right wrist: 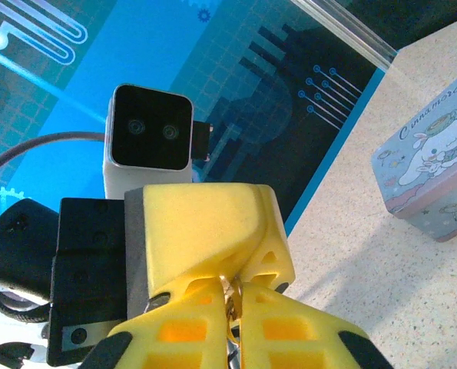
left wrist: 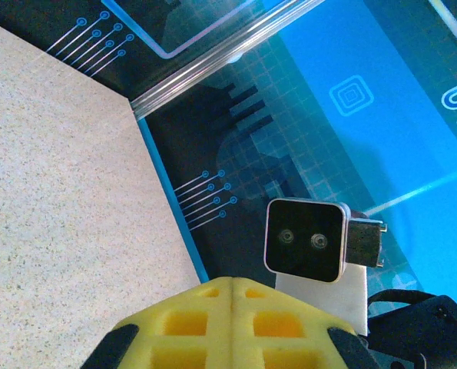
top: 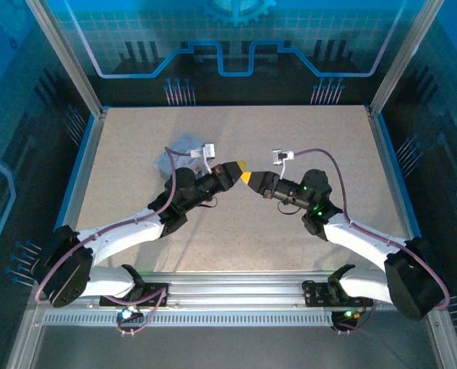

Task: Unlock the padlock with the key

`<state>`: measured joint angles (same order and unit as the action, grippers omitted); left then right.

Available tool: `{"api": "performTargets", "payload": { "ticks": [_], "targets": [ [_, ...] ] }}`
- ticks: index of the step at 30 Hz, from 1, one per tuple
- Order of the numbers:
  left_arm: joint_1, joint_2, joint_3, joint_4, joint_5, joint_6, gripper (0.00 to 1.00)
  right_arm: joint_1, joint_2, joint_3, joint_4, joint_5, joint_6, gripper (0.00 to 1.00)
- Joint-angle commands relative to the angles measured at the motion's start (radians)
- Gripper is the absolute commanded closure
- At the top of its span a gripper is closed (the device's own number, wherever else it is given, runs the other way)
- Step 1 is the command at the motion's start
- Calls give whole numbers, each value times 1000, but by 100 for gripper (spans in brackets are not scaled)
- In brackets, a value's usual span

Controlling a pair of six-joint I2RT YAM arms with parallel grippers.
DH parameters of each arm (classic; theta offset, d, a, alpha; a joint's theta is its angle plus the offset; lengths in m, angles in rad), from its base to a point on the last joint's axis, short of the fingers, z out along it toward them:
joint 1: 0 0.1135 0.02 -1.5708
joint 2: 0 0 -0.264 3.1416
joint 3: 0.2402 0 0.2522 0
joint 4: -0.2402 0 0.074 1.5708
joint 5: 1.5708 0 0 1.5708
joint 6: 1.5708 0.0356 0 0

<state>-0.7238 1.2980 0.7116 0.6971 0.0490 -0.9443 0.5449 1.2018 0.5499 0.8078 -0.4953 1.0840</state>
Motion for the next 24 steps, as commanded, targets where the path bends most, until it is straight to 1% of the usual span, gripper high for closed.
{"api": "performTargets", "payload": {
  "ticks": [1,5,8,12,17,21,24],
  "targets": [
    [-14,5,-8,74,23,-16,100,19,4,22,-26,13,-15,95],
    [-14,-8,-16,72,14,-9,95,17,-14,17,-84,27,-38,99],
    [-12,-22,-18,56,8,2,82,14,-27,16,-130,31,-59,100],
    [-5,-62,-18,-13,-11,41,63,13,-65,30,-267,36,-135,100],
    [37,-121,-5,-182,-9,77,51,6,-132,44,-471,56,-246,100],
    [102,-144,18,-355,20,82,47,-2,-185,47,-594,69,-317,100],
    [163,-149,43,-475,53,113,43,-3,-216,59,-685,83,-375,100]
  ]
}}
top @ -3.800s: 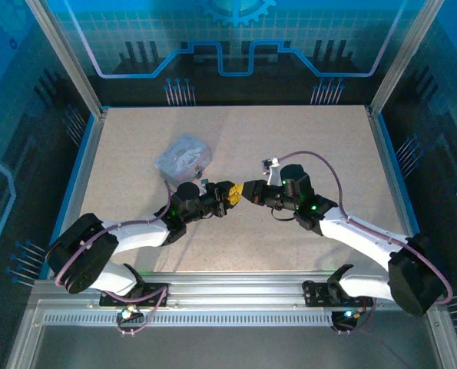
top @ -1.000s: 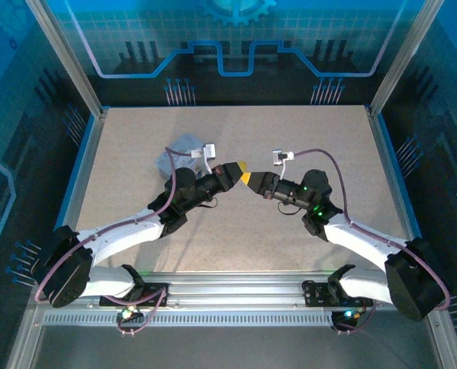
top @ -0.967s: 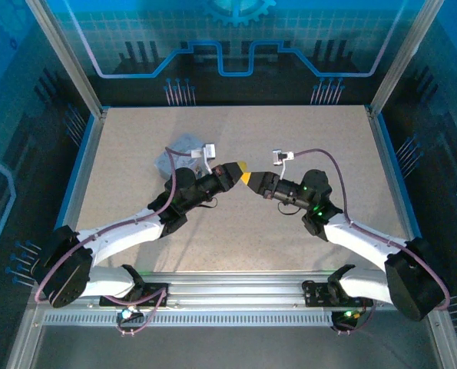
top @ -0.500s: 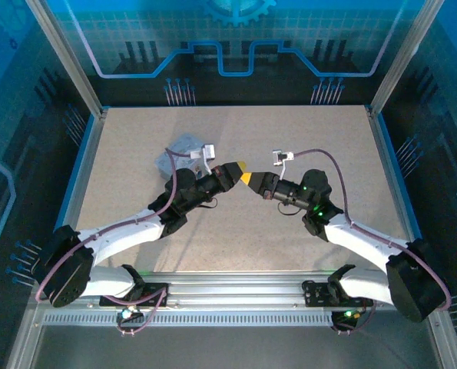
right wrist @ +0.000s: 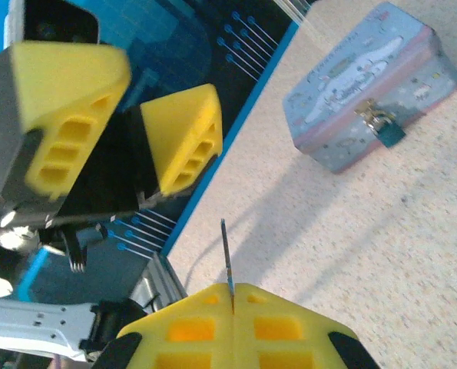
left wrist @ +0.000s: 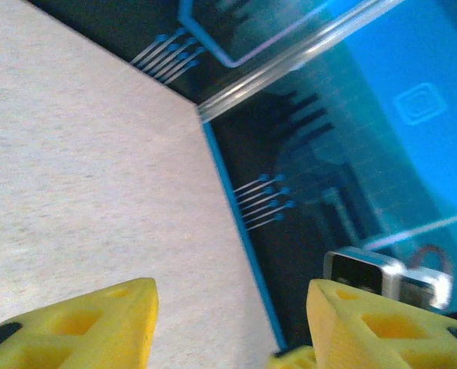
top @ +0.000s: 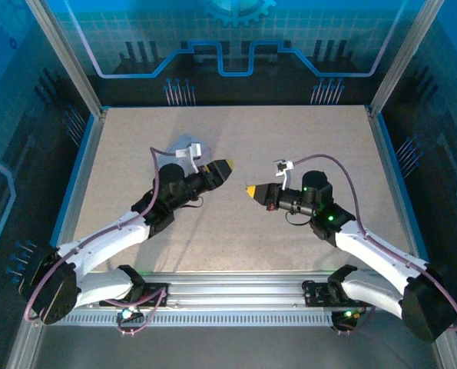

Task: Unlock the padlock with the key

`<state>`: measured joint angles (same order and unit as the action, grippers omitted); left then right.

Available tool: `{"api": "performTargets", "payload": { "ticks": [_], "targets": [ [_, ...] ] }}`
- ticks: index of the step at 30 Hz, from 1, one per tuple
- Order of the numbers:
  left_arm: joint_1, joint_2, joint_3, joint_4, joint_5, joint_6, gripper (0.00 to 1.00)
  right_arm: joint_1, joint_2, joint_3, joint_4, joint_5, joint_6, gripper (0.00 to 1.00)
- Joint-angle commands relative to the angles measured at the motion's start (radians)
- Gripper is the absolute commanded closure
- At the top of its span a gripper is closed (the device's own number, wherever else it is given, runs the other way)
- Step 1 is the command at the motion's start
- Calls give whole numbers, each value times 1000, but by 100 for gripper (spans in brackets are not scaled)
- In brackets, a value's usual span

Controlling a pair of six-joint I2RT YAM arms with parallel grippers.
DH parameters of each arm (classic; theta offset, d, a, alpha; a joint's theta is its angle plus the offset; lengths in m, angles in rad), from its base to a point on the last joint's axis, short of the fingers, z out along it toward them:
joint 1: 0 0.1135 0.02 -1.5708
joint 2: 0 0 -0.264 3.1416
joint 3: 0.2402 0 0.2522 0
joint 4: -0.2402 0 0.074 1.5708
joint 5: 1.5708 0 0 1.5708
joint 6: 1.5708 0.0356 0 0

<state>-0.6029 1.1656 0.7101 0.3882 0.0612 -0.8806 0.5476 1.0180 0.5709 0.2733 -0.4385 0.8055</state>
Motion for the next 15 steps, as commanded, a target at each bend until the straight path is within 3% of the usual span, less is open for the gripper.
{"api": "performTargets", "payload": {
  "ticks": [1,7,12,15],
  "targets": [
    [59,-14,57,-206,47,63,42,-7,-41,44,-180,33,-114,100],
    [143,37,170,-460,31,243,28,-8,-81,73,-337,69,-207,100],
    [170,150,329,-668,-79,424,9,-11,-93,82,-396,85,-235,100],
    [182,236,412,-730,-119,485,5,-12,-96,90,-431,97,-245,99]
  ]
}}
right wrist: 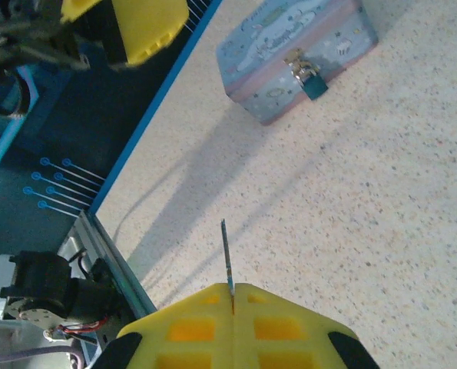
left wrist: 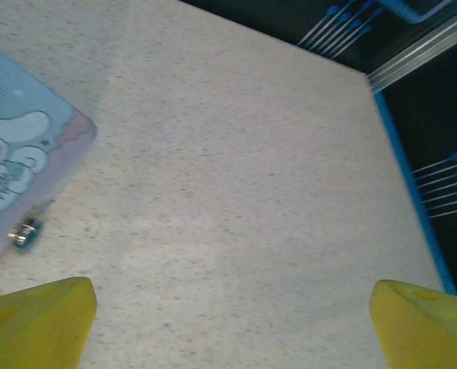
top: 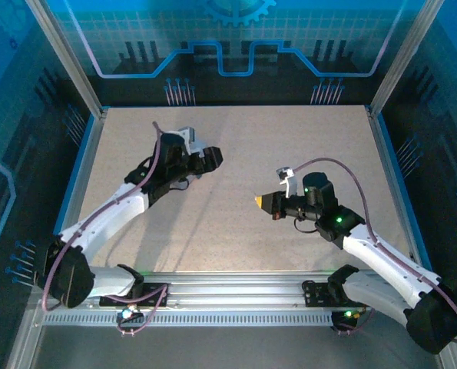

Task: Unlock the padlock with the key

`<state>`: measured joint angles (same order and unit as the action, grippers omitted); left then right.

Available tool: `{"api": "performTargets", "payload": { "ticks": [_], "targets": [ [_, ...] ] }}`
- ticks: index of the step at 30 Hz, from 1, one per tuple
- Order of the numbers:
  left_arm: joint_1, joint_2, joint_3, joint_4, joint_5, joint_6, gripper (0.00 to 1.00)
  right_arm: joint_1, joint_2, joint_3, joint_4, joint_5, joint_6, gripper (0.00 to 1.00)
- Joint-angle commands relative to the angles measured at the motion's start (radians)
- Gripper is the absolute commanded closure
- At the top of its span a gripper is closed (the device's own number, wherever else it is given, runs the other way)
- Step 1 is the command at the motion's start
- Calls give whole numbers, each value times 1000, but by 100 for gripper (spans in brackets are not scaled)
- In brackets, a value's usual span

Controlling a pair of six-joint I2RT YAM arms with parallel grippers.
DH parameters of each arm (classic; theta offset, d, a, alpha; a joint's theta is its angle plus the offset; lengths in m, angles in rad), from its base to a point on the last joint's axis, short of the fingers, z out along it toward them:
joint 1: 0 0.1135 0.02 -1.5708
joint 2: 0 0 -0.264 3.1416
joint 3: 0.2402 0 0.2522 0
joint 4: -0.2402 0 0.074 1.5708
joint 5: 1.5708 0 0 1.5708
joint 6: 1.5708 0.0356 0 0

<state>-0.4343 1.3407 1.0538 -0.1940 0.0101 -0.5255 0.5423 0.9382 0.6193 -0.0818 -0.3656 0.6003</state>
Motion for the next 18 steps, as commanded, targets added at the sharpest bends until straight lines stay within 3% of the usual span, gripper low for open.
{"api": "performTargets", "payload": {
  "ticks": [1,9,18],
  "targets": [
    [19,89,94,-166,-75,142,4,-7,-18,44,-88,30,-43,99],
    [36,315,307,-295,-98,180,4,-11,-52,51,-176,58,-61,99],
    [37,489,465,-323,-104,211,4,-15,-104,48,-247,74,-75,98]
  ]
}}
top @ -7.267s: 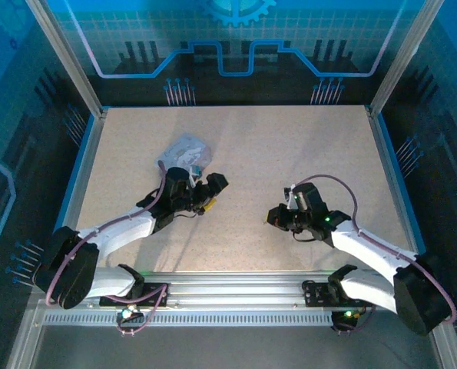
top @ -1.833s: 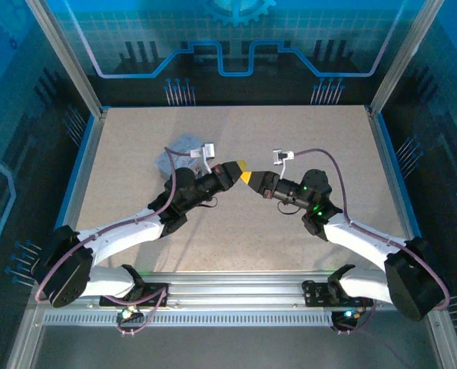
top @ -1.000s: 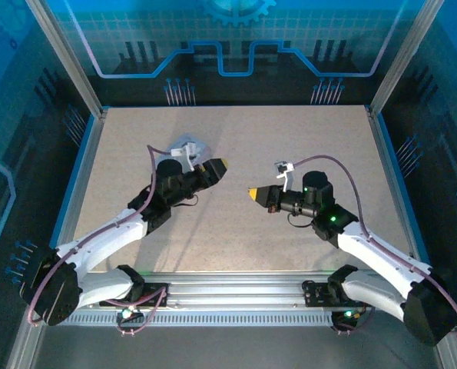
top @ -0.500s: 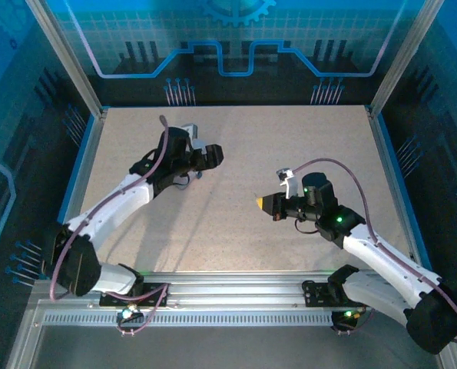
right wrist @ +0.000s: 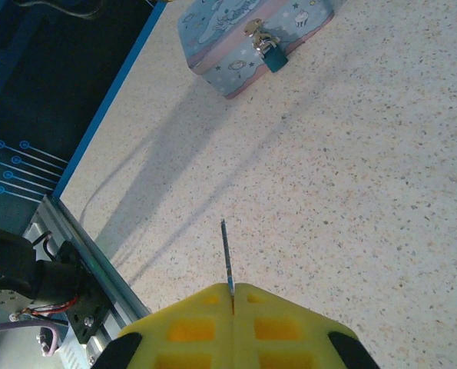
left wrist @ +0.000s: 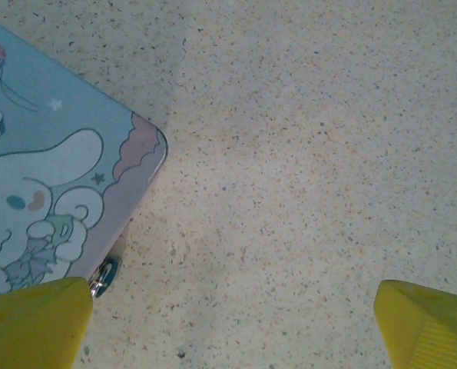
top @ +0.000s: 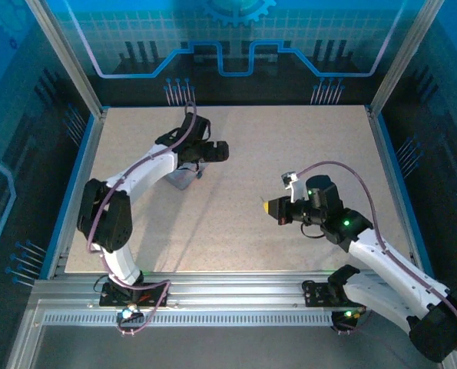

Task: Unlock the padlock with the key

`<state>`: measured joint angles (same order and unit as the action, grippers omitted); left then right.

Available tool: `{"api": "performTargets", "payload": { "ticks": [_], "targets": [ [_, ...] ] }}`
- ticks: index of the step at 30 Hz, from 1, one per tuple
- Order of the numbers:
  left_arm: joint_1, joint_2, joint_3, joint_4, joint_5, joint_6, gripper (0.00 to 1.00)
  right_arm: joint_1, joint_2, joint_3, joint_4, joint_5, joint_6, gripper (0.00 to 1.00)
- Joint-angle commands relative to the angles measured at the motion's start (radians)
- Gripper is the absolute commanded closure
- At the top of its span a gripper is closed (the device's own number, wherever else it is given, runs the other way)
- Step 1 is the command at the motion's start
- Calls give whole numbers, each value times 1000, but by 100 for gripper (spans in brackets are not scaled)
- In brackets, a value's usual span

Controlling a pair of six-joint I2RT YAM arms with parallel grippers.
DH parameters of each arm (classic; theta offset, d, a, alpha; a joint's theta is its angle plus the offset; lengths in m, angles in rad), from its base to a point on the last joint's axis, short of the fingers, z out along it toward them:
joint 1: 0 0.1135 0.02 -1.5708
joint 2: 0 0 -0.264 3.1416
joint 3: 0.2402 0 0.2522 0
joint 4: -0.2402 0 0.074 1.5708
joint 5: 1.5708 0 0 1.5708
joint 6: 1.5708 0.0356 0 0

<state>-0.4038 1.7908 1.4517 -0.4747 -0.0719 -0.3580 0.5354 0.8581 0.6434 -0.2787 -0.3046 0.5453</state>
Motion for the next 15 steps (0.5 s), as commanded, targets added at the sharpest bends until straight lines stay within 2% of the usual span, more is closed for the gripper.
{"api": "performTargets", "payload": {
  "ticks": [1,15],
  "targets": [
    [7,56,87,-46,-24,50,4,-10,-29,22,-55,17,-21,98],
    [31,275,291,-134,-64,65,4,-23,-88,-5,-97,35,-16,98]
  ]
}}
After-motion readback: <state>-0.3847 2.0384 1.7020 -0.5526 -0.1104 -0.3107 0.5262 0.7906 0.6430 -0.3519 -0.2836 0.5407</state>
